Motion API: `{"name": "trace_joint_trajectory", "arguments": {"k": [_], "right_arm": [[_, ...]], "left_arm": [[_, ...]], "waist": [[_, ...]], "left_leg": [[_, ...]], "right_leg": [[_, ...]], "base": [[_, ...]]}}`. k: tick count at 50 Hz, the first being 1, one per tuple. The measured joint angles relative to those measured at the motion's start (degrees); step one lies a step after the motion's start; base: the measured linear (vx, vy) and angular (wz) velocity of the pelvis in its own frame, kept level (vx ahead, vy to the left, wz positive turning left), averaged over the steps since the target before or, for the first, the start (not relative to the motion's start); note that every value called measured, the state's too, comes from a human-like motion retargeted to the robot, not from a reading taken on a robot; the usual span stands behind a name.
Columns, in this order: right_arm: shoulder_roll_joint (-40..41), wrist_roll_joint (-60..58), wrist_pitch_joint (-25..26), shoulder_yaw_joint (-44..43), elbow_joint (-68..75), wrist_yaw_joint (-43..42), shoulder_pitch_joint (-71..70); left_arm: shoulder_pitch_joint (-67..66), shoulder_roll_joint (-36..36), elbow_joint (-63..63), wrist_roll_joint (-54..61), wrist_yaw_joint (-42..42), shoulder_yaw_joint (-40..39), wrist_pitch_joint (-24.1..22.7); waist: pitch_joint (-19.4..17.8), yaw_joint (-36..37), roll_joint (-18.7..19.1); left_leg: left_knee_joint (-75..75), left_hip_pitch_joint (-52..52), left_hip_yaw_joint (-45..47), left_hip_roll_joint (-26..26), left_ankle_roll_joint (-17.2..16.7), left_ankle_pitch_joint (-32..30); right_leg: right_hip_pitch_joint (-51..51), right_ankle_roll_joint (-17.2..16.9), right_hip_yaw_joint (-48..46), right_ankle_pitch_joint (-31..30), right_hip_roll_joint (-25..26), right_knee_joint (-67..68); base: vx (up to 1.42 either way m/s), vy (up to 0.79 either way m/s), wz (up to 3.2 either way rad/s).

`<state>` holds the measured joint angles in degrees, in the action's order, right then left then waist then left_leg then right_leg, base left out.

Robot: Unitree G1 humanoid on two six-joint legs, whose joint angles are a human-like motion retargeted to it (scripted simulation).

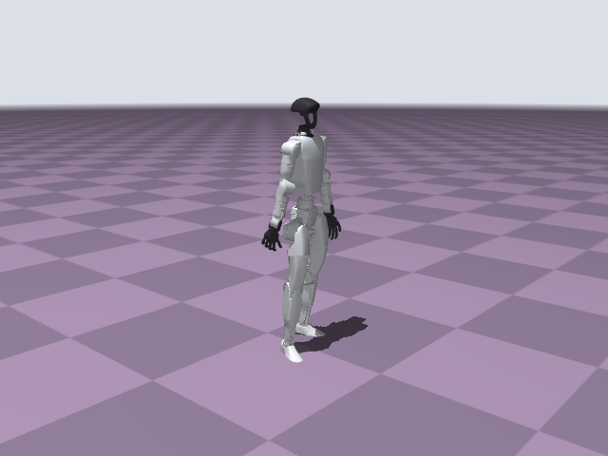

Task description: In place motions

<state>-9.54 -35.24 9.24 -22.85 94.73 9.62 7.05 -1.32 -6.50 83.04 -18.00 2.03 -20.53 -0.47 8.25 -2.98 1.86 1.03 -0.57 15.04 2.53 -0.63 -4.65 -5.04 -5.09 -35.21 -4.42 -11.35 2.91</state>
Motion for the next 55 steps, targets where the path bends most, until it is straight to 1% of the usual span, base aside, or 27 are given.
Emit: {"name": "trace_joint_trajectory", "arguments": {"k": [7, 15, 22, 27, 31, 38, 42, 48, 55], "right_arm": [[0.5, -0.2, 0.0, 0.9, -1.2, 0.8, -1.3], [1.3, -1.6, -1.2, 3.3, -4.9, 2.2, -4.5], [2.0, -1.8, -2.2, 5.6, -7.0, 3.6, -6.5], [2.5, -2.0, -2.4, 7.1, -6.9, 4.2, -7.3], [3.0, -2.9, -1.9, 8.4, -6.2, 4.6, -8.6], [3.4, -4.7, -1.7, 10.3, -6.1, 5.0, -10.3], [3.2, -4.5, -1.2, 10.7, -5.3, 4.7, -10.7], [2.9, -3.6, -0.4, 9.6, -3.6, 3.9, -10.3], [2.6, -2.8, 0.1, 8.8, -2.5, 3.3, -9.9]], "left_arm": [[-2.7, 0.0, 3.1, -2.1, 0.1, 0.4, -0.2], [-6.3, -2.8, 9.6, -2.9, -1.1, -0.8, 2.0], [-9.1, -3.5, 9.3, -2.9, -0.4, -2.3, 2.2], [-9.9, -2.9, 8.4, -2.0, -0.2, -2.5, 1.8], [-10.2, -2.1, 7.9, -1.8, 0.0, -1.9, 1.5], [-9.4, -0.8, 7.1, -2.1, 0.2, -1.7, 1.7], [-8.2, -0.3, 5.8, -1.7, 0.0, -2.0, 1.7], [-6.5, 0.2, 4.6, -1.0, -0.3, -1.6, 1.1], [-6.4, 1.4, 5.1, -1.2, 0.0, -1.3, 0.7]], "waist": [[0.5, -0.8, 0.4], [0.5, -1.8, 0.0], [0.7, -2.9, -0.7], [0.8, -5.1, -0.8], [0.9, -8.0, 0.0], [1.1, -14.4, 2.9], [0.7, -17.0, 3.9], [0.2, -18.1, 3.9], [0.1, -17.9, 3.9]], "left_leg": [[-0.4, -0.5, -0.7, 0.1, -0.5, 0.7], [-0.6, 0.0, -0.2, 0.8, -1.1, 1.4], [-0.5, 1.1, 2.0, 2.0, -1.4, 2.1], [-0.6, 1.9, 3.8, 2.8, -1.6, 2.6], [-0.9, 2.4, 6.0, 3.8, -1.8, 3.2], [-0.7, 3.1, 10.7, 4.9, -2.2, 4.1], [-0.7, 3.5, 12.8, 5.1, -2.3, 4.6], [-0.5, 4.1, 15.0, 5.0, -2.5, 4.8], [-0.4, 4.2, 15.6, 4.9, -2.5, 4.7]], "right_leg": [[-0.3, -0.1, -0.7, 0.3, -0.2, 0.1], [-0.4, 0.3, -0.4, 0.1, 0.0, 0.4], [-1.9, 0.5, 3.1, -0.4, 0.8, 1.0], [-2.9, 0.7, 5.9, -1.0, 1.6, 1.1], [-4.1, 0.9, 8.9, -1.5, 2.7, 1.1], [-7.8, 0.6, 16.1, -2.5, 5.0, 1.3], [-9.3, 0.3, 19.4, -3.1, 6.1, 1.3], [-10.3, 0.2, 22.4, -3.8, 7.0, 1.0], [-10.5, 0.2, 23.1, -3.8, 7.2, 0.9]], "base": [[0.0, 0.0, 0.0], [-0.04, -0.11, -0.03], [-0.05, -0.22, -0.43], [-0.15, -0.23, -0.5], [-0.19, -0.1, -0.71], [-0.14, 0.01, -0.95], [-0.13, 0.0, -0.79], [-0.08, -0.01, -0.46], [-0.01, 0.0, -0.06]]}}
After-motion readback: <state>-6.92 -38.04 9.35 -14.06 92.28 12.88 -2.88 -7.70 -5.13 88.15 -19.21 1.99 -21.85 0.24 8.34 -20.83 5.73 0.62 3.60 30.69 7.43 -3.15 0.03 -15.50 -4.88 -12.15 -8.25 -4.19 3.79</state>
